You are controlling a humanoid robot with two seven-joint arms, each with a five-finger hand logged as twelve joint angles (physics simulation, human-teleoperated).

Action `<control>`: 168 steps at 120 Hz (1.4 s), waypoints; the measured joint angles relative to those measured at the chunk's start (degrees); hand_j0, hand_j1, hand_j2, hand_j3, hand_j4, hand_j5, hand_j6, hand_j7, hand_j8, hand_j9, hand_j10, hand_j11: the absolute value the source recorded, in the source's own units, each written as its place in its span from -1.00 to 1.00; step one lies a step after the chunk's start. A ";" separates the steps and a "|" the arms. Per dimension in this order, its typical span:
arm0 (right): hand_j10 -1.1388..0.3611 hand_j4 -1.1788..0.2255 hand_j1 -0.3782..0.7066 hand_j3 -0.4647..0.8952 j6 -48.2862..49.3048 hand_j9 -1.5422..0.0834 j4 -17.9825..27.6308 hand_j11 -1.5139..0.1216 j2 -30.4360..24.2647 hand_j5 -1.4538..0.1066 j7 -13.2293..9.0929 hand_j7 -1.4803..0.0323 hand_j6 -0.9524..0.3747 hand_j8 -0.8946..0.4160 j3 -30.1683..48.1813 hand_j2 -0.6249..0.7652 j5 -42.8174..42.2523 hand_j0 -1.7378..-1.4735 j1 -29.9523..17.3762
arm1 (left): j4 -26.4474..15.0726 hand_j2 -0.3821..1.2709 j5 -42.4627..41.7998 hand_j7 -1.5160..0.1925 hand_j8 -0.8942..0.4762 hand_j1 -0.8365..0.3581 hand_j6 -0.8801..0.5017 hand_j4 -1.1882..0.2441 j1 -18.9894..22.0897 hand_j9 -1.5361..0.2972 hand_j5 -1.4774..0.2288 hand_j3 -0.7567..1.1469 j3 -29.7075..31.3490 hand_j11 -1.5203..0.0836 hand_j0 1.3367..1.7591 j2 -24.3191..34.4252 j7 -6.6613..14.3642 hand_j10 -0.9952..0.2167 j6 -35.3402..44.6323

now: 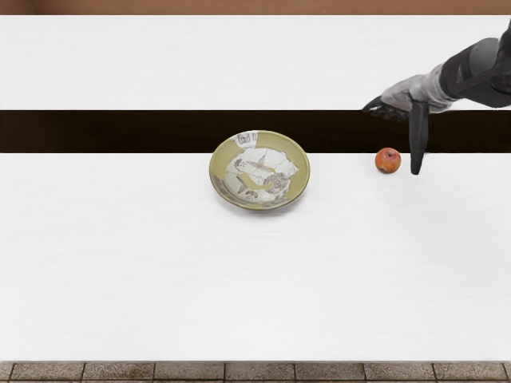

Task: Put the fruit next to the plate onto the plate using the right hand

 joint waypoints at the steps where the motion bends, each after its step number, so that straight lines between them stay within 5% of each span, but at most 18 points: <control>1: 0.52 0.67 -0.95 -0.32 -0.39 0.90 0.02 0.85 0.16 0.86 0.00 0.96 0.43 0.36 -0.03 -0.10 -0.38 -0.40 -0.13 | 0.00 -0.54 0.00 0.77 0.30 0.98 0.27 0.66 0.00 0.68 0.73 -0.21 0.00 0.90 0.52 0.00 0.00 0.64 0.00; 44: 0.52 0.67 -0.95 -0.32 -17.89 0.90 0.46 0.85 6.37 0.86 0.00 0.96 0.43 0.36 -3.65 -0.10 -11.36 -0.40 -5.23 | 0.00 -0.54 0.00 0.77 0.30 0.98 0.27 0.66 0.00 0.68 0.73 -0.21 0.00 0.90 0.52 0.00 -0.01 0.64 0.00; 71: 0.51 0.67 -0.94 -0.32 -28.08 0.89 6.21 0.85 4.98 0.86 0.00 0.95 0.43 0.36 -4.71 -0.10 -15.63 -0.40 -9.81 | 0.00 -0.54 0.00 0.77 0.30 0.98 0.27 0.66 0.00 0.68 0.73 -0.21 0.01 0.90 0.52 0.00 0.00 0.64 0.00; 125: 0.14 0.27 -0.32 -0.32 -34.76 0.44 4.34 0.40 5.31 0.39 0.00 0.47 0.00 -0.07 -6.54 -0.18 -18.84 -0.40 -12.03 | 0.00 -0.54 0.00 0.77 0.30 0.98 0.27 0.66 0.00 0.68 0.73 -0.21 0.00 0.90 0.52 0.00 0.00 0.64 0.00; 168: 0.08 0.21 -0.23 -0.32 -41.55 0.37 1.45 0.33 8.70 0.32 0.00 0.40 -0.06 -0.14 -10.60 -0.19 -20.29 -0.40 -13.64 | 0.00 -0.54 0.00 0.77 0.30 0.98 0.27 0.66 0.00 0.68 0.73 -0.21 0.01 0.90 0.52 0.00 0.00 0.64 0.00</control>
